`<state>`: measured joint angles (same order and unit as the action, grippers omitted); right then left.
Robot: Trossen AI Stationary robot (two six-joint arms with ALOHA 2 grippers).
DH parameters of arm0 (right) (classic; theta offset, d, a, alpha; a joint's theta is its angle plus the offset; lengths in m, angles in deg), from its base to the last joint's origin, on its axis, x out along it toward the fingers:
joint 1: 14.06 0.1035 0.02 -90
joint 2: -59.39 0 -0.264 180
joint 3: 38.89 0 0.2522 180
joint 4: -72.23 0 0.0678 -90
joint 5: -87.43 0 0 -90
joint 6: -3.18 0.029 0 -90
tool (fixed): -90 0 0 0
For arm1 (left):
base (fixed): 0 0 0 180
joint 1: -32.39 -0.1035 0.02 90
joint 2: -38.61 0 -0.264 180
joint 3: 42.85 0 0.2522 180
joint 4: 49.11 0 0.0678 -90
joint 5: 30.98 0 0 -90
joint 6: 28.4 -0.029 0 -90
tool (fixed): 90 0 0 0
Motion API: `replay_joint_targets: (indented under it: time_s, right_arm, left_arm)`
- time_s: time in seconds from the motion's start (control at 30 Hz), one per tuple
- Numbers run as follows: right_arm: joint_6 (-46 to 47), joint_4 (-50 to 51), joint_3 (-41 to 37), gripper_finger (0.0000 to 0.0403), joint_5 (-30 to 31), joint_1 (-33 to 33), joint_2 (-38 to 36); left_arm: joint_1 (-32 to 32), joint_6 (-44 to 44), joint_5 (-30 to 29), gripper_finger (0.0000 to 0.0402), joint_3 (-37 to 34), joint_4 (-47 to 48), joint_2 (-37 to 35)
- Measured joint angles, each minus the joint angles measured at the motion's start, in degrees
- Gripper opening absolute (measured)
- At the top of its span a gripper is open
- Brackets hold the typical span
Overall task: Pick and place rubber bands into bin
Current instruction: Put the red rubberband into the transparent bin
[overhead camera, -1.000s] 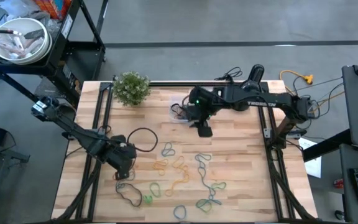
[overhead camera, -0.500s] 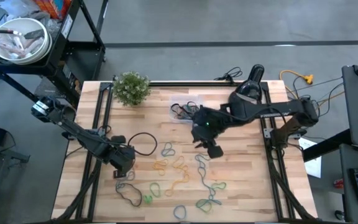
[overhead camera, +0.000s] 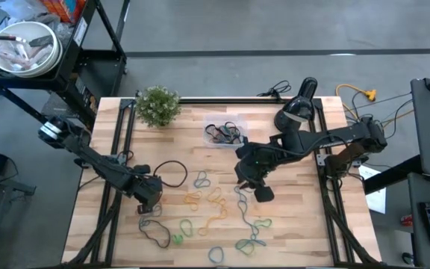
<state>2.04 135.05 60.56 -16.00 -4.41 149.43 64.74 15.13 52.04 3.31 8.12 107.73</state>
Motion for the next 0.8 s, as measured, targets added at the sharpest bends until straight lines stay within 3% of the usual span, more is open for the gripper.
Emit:
replay_joint_targets:
  time_s: [0.37, 0.8]
  right_arm:
    - [2.73, -1.17, -0.88, 0.0068, 0.02, 0.0, 0.0]
    - [4.22, -1.51, -1.75, 0.0068, -0.04, 1.03, 0.0]
  left_arm:
    - [-2.44, 1.22, -0.04, 0.0098, -0.55, -6.27, 3.97]
    - [-2.77, 5.53, 0.07, 0.0098, -0.35, -6.87, 7.76]
